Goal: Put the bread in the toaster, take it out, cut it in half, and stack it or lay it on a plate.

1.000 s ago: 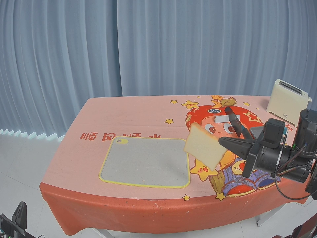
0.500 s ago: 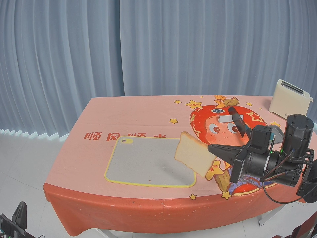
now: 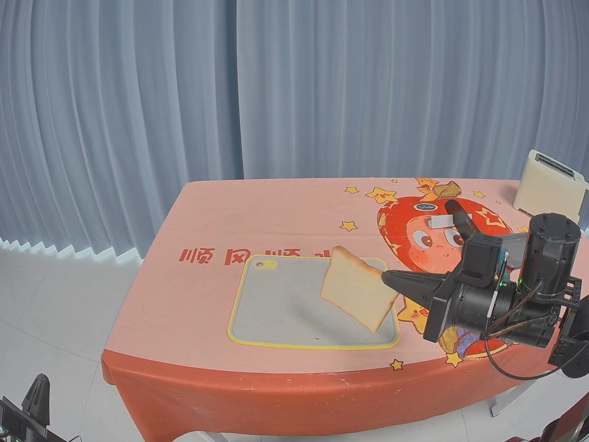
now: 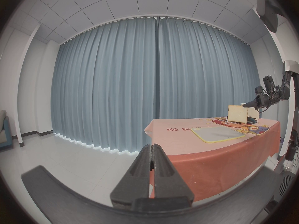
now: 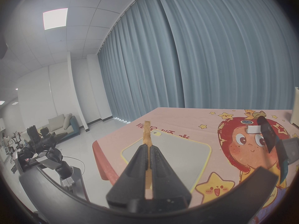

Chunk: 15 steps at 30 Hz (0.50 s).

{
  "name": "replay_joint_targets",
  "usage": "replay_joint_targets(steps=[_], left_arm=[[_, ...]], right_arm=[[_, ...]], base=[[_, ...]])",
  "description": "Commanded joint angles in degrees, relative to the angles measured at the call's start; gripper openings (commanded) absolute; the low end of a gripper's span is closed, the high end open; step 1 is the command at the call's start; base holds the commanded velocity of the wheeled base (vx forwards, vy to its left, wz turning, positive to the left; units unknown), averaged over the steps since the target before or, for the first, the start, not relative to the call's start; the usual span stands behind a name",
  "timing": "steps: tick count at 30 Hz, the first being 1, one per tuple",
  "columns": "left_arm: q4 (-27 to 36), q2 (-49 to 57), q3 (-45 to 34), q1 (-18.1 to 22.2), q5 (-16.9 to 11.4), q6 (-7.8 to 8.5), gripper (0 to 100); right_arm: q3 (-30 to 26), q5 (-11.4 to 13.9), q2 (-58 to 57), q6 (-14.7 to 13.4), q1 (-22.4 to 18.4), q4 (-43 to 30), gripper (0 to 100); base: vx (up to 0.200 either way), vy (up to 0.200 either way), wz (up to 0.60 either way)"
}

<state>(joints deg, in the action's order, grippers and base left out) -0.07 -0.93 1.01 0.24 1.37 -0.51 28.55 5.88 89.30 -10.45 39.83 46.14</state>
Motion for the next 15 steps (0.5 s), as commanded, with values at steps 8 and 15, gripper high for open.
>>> replay_joint_targets(steps=[8, 15], left_arm=[[0.0, 0.9, -1.0, 0.0, 0.0, -0.02, 0], [0.0, 0.9, -1.0, 0.0, 0.0, -0.02, 0]], right_arm=[[0.4, 0.1, 1.1, -0.1, -0.1, 0.0, 0], [1.3, -0.1, 1.1, -1.1, -0.4, 0.0, 0]], base=[[0.0, 0.0, 0.0], [0.0, 0.0, 0.0]])
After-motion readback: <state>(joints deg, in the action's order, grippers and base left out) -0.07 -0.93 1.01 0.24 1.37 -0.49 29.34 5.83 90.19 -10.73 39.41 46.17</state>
